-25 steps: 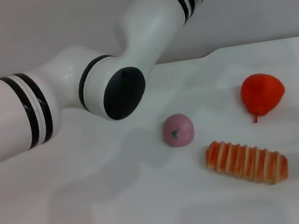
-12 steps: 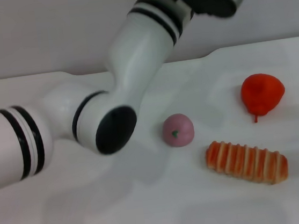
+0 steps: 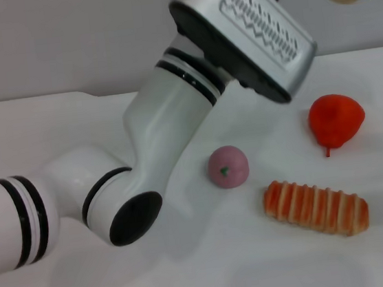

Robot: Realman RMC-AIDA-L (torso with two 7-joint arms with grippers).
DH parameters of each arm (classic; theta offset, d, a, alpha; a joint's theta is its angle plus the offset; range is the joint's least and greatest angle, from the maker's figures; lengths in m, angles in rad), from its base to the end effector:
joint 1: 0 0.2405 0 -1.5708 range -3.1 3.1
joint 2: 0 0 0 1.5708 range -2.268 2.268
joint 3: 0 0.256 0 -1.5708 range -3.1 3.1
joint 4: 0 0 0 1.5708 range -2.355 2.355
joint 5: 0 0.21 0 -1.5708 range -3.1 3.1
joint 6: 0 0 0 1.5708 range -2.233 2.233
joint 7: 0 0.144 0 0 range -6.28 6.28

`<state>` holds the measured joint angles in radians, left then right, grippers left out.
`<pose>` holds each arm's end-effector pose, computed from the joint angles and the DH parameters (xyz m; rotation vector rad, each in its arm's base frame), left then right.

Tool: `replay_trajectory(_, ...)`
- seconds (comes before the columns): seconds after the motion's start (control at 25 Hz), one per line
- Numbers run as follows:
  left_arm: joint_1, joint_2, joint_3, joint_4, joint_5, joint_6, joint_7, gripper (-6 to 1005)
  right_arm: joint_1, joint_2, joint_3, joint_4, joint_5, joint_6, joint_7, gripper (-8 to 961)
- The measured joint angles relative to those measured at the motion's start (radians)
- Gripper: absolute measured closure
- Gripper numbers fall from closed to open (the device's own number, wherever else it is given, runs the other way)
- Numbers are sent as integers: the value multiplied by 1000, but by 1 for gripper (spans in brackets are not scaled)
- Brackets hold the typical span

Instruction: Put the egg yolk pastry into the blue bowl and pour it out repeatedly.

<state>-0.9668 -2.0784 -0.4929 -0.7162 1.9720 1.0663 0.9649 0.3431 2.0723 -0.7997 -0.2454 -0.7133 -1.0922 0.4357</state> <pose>-0.0071 0.3741 -0.0927 -1.7012 0.6399 -0.7867 0.3785 0.3196 0.0456 -1.5290 0.6007 0.6295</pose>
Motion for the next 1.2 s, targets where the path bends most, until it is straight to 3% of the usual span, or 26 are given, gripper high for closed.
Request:
replay_trajectory(0.16, 1, 0, 20, -12, 2, 8, 26, 999, 2, 0, -2, 0, 0, 0, 0, 378)
replay_trajectory(0.32, 18, 0, -40, -99, -20, -67, -6, 999, 2, 0, -2, 0, 0, 0, 0, 379)
replay_trajectory(0.56, 13, 0, -58, -102, -20, -103, -42, 999, 2, 0, -5, 0, 0, 0, 0, 377)
replay_trajectory(0.72, 25, 0, -128, -130, -27, -205, -42, 1000, 1, 0, 2, 0, 0, 0, 0, 378)
replay_trajectory(1.2, 78, 9, -700, -170, -33, -1043, -35, 999, -5, 0, -3, 0, -1, 0, 12, 378)
